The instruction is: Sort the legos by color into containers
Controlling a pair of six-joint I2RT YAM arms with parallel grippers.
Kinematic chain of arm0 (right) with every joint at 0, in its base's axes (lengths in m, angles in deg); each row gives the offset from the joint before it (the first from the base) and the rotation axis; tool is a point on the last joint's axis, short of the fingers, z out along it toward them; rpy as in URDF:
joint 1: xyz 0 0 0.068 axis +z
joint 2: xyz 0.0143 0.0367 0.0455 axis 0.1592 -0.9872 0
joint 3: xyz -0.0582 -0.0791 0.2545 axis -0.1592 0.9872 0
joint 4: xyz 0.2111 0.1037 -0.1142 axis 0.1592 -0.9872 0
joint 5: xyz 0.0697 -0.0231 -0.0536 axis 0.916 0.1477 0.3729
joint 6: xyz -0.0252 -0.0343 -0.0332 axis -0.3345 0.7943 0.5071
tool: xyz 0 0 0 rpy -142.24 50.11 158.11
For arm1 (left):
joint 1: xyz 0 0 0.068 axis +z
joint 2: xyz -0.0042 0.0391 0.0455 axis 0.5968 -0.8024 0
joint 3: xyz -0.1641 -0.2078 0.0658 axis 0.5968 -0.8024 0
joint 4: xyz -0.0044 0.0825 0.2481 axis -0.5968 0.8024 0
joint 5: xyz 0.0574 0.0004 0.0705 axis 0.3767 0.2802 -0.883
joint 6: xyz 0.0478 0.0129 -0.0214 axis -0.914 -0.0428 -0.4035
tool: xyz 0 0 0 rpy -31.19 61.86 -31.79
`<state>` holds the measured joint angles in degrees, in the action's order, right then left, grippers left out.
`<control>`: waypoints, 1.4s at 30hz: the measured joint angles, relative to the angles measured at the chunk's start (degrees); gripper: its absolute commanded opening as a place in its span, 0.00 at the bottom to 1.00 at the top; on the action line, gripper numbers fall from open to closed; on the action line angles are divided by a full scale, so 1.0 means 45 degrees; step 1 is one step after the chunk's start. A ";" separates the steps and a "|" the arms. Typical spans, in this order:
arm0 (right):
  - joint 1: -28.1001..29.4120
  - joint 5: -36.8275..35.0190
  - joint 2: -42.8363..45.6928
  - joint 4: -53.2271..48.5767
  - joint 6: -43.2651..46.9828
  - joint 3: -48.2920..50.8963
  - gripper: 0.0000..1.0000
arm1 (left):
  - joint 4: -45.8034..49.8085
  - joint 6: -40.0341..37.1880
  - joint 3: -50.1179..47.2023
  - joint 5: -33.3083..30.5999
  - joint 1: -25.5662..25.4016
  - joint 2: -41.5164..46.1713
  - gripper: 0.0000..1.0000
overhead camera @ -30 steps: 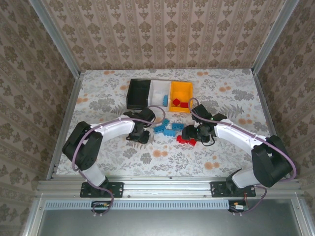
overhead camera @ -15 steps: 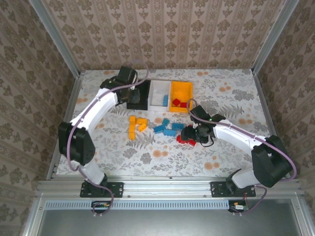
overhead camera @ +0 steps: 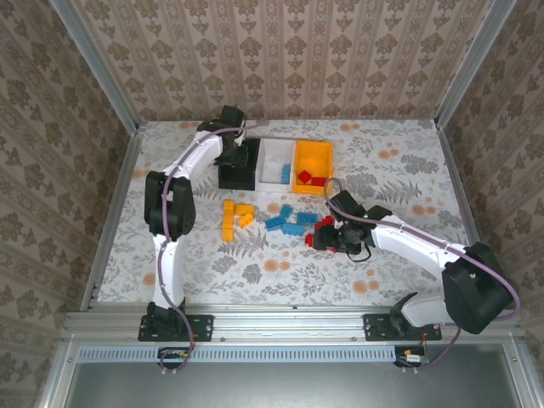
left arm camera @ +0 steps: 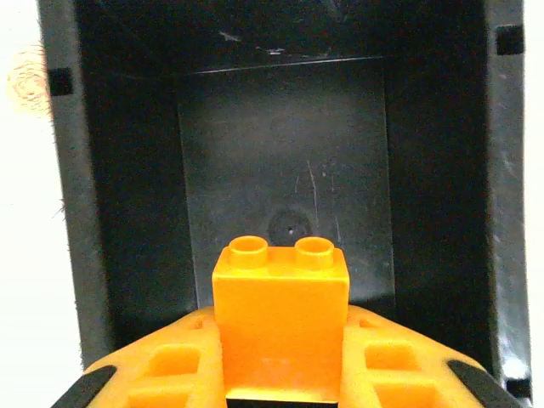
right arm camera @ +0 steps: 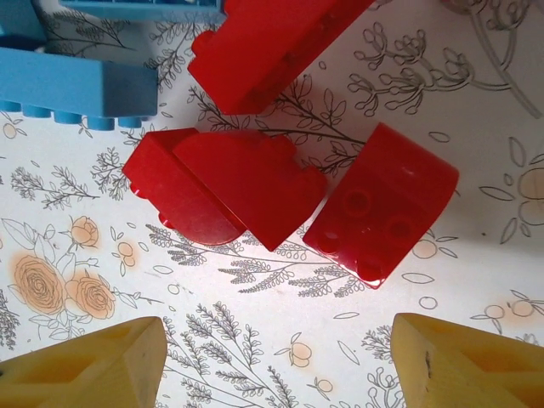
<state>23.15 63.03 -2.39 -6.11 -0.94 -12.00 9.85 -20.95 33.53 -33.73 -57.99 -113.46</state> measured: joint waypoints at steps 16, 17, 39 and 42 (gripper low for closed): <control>0.0000 -0.0321 0.0253 -0.0272 0.0010 0.0015 0.72 | 0.0364 -0.0364 0.0291 0.0087 -0.0005 -0.0408 0.60; 0.0000 -0.0325 0.0253 -0.0291 0.0019 0.0015 0.72 | 0.0306 -0.0364 -0.0034 0.0092 -0.0010 -0.0141 0.60; -0.0204 -0.0510 0.0442 -0.0544 0.0393 -0.0005 0.72 | -0.0903 -0.1083 -0.9316 0.0515 -0.2982 0.6547 0.50; -0.0204 -0.0510 0.0457 -0.0549 0.0393 -0.0005 0.72 | -0.1078 -0.1088 -0.9311 0.0491 -0.3128 0.6149 0.49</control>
<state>22.24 60.73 -0.33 -8.57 0.83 -12.02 5.00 -25.84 -8.37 -31.52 -72.06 -85.79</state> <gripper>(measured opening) 0.723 0.498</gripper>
